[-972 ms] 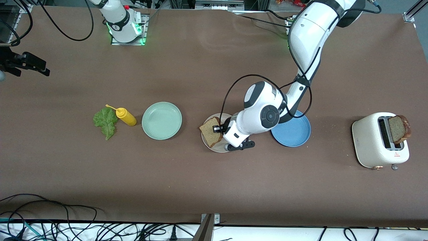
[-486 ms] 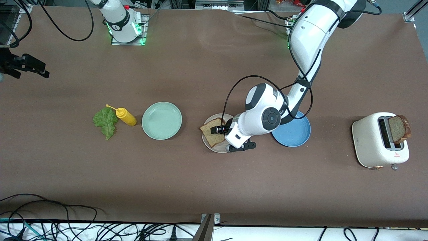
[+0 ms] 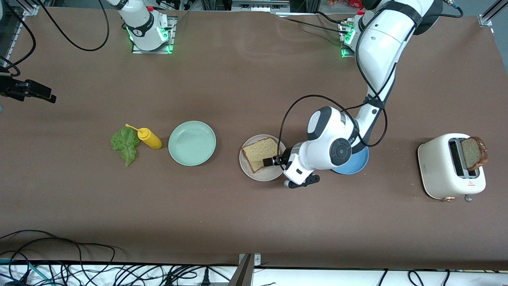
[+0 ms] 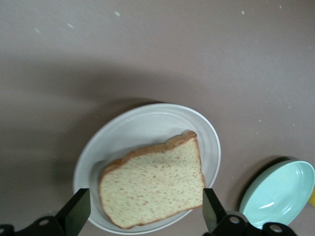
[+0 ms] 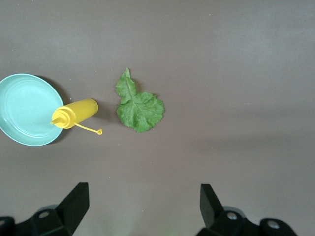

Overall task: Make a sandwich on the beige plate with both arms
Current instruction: 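Grasp the lettuce with the right gripper while the left gripper withdraws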

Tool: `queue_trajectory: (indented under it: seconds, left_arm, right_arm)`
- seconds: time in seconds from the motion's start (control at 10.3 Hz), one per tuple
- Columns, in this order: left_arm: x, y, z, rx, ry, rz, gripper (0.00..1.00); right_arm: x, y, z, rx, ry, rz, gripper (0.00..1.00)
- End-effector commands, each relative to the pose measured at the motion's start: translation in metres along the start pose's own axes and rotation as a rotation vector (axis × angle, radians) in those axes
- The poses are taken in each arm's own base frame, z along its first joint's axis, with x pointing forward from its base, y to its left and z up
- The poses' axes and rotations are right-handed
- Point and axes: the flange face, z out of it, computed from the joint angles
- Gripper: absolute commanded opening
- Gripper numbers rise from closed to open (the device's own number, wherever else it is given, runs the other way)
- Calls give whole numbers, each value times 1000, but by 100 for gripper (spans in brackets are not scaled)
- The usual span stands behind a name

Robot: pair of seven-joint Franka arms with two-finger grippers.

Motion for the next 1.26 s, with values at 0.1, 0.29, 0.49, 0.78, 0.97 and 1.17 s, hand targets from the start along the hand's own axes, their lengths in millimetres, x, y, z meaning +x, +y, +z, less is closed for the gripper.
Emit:
queue_trajectory:
  seconds: [0.1, 0.29, 0.49, 0.78, 0.97, 1.17]
  left_arm:
    - [4, -17, -37, 125, 12, 59, 100]
    - [9, -32, -57, 191, 20, 68, 100]
    - [19, -48, -68, 226, 38, 62, 100]
    - [26, -76, -96, 270, -5, 123, 100]
    - [33, -106, -123, 348, -25, 190, 100]
    - [40, -147, -164, 356, -68, 241, 100]
  right_arm:
    - [27, -8, 61, -13, -104, -25, 100]
    - [52, -22, 101, -13, -102, -33, 100]
    - [77, -25, 142, -27, -82, -48, 100]
    - [95, -38, 207, 11, -82, -44, 100]
    - [90, -34, 260, 7, -130, -33, 100]
    - [86, -32, 311, 22, -188, -23, 100]
